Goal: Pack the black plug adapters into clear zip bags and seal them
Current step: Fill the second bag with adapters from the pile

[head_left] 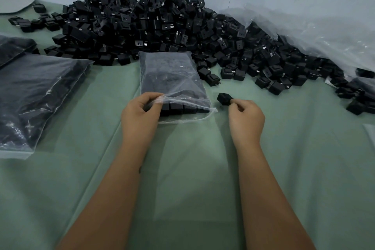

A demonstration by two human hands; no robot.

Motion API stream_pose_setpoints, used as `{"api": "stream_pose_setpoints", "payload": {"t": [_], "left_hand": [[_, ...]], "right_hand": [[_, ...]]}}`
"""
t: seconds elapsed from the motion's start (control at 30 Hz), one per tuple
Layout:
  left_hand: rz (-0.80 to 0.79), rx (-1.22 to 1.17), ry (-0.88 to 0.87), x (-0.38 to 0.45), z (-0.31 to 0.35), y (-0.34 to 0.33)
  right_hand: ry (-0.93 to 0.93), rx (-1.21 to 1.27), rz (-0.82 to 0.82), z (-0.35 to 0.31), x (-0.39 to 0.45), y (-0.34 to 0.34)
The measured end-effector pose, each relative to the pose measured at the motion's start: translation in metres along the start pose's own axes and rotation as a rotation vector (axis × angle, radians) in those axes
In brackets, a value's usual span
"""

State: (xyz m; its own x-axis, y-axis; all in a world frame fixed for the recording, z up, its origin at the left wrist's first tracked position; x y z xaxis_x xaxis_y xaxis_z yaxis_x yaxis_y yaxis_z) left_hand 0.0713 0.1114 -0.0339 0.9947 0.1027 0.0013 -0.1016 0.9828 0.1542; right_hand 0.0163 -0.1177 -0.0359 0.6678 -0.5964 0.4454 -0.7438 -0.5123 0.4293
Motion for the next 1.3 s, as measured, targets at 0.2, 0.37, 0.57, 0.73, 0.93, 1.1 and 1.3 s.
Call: {"api": "stream_pose_setpoints", "payload": {"t": [0.2, 0.37, 0.57, 0.73, 0.93, 1.1, 1.3], "left_hand": [[0.0, 0.014, -0.031, -0.002, 0.002, -0.001], [-0.021, -0.014, -0.044, -0.004, 0.006, 0.0], [0.008, -0.03, -0.059, -0.005, 0.004, 0.0], [0.004, -0.028, -0.062, -0.004, 0.002, 0.0], [0.019, -0.008, -0.106, -0.006, 0.004, 0.0], [0.053, 0.046, -0.186, -0.008, 0.008, -0.001], [0.07, 0.087, -0.228, -0.004, 0.008, -0.002]], "right_hand": [[0.096, 0.38, 0.068, -0.039, -0.013, 0.0], [0.297, 0.254, -0.167, -0.075, -0.047, -0.033], [0.526, 0.079, -0.207, -0.081, -0.057, -0.051], [0.563, -0.075, -0.336, -0.077, -0.061, -0.059], [0.545, -0.203, -0.377, -0.076, -0.061, -0.063], [0.505, -0.471, -0.513, -0.082, -0.058, -0.078], [0.562, -0.776, -0.703, -0.089, -0.036, -0.099]]}}
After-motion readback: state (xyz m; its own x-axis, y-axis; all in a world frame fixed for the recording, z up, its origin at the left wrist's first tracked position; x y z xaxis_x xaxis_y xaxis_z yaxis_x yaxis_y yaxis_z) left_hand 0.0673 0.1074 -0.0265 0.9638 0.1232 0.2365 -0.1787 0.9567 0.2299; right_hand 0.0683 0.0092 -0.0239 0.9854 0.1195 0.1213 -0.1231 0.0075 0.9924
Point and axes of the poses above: each hand's wrist, its own x-axis towards the middle knuckle, its own y-axis out of the back of the hand, z = x × y, the point moved 3 cm from there along x, towards the middle knuckle, and after that the axes turned 14 degrees about y, right-handed, at the moved point
